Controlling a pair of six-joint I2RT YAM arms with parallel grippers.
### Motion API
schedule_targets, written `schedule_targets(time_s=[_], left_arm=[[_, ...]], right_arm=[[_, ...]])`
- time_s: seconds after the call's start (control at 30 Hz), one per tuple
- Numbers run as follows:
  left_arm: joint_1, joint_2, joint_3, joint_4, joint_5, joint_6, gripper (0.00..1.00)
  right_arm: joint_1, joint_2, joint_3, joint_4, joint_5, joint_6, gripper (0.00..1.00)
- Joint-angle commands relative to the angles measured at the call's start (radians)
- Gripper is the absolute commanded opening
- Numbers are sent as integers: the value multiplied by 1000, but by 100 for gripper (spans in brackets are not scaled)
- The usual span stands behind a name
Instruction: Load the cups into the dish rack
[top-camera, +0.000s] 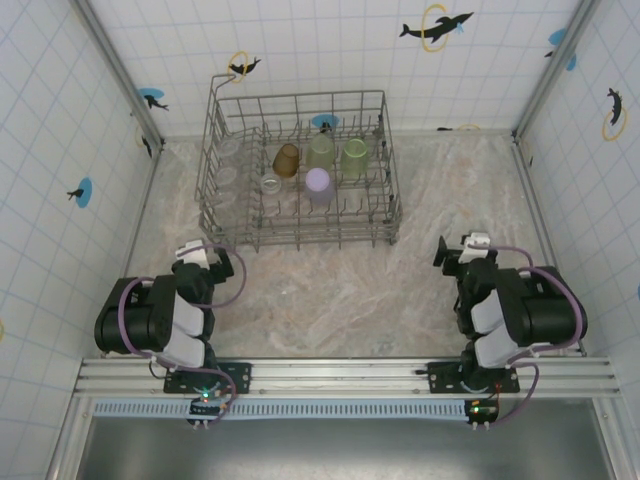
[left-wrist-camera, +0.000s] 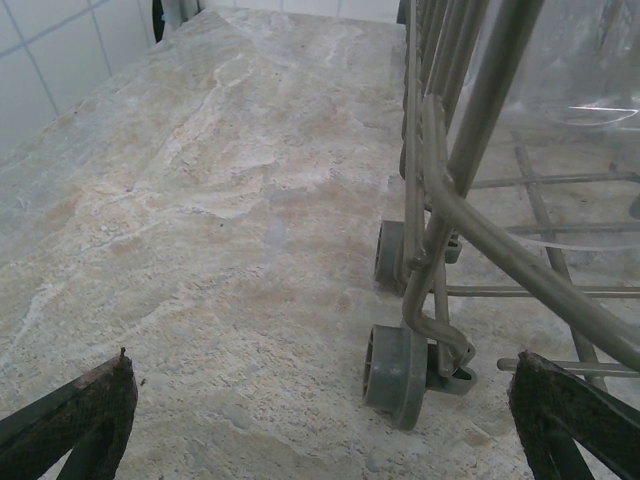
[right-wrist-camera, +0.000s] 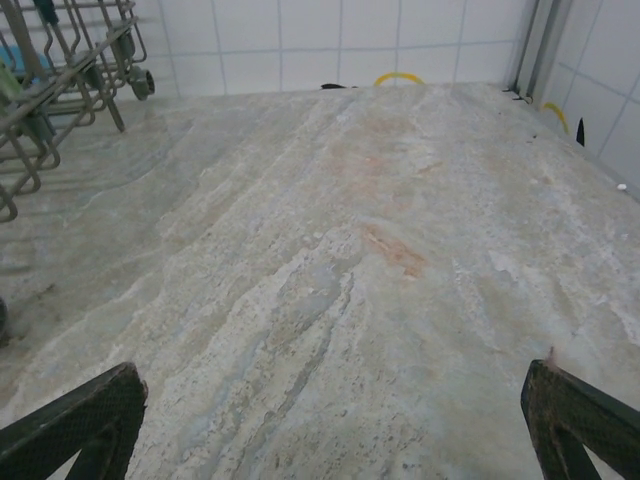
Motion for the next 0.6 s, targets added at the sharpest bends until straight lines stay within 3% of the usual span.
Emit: schedule_targets(time_s=[0.0, 0.03, 0.1, 0.17, 0.27, 0.57], left_arm=[[10, 1, -3, 27, 25, 9, 98], [10, 1, -3, 26, 25, 8, 98], [10, 1, -2, 26, 26, 9, 98], [11, 1, -3, 26, 27, 8, 98], [12, 1, -4, 27, 27, 8, 98], [12, 1, -3, 26, 27, 8, 98]], right_arm=[[9, -4, -66, 20, 76, 0, 100], [6, 22, -57, 56, 100, 10, 100], [-15, -23, -20, -98, 122, 58, 100], [-13, 1, -42, -16, 136, 51, 100], [-15, -21, -25, -84, 131, 61, 100], [-17, -14, -28, -66, 129, 61, 100]])
